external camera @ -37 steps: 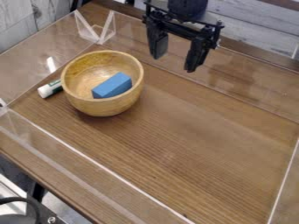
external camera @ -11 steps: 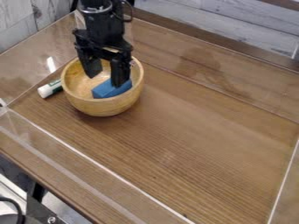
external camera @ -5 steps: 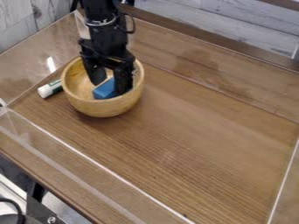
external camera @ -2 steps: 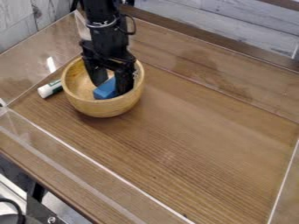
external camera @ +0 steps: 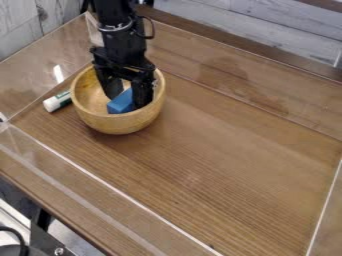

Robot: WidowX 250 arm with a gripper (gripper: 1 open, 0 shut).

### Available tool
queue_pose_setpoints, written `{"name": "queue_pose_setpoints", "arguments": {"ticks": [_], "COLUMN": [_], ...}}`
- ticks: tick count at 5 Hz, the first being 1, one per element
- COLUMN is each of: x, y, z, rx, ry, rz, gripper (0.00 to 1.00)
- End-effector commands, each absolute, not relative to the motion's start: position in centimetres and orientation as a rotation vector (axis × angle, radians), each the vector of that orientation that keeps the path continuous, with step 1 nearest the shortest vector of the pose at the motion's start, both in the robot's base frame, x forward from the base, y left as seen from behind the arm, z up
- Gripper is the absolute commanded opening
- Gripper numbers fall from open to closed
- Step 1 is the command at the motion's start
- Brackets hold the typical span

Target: Remove the blue block from inside the brown bowl and put it on the table

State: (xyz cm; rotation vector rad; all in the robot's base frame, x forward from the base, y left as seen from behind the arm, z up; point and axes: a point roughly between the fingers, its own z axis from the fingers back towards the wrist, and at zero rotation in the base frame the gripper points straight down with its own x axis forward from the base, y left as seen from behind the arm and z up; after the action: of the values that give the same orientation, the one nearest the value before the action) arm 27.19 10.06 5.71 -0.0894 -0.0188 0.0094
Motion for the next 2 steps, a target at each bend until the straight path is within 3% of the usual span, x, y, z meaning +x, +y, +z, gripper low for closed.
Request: {"name": "queue_pose_setpoints", "arguments": {"ticks": [1,2], "x": [27.9,27.99], "y": [10.72,10.78], "z": [6.87,6.88], "rx": [-0.074,-0.075], "ry": [-0.064,-0.067], "rz": [0.022,0.025], "gripper": [1.0,1.0]}}
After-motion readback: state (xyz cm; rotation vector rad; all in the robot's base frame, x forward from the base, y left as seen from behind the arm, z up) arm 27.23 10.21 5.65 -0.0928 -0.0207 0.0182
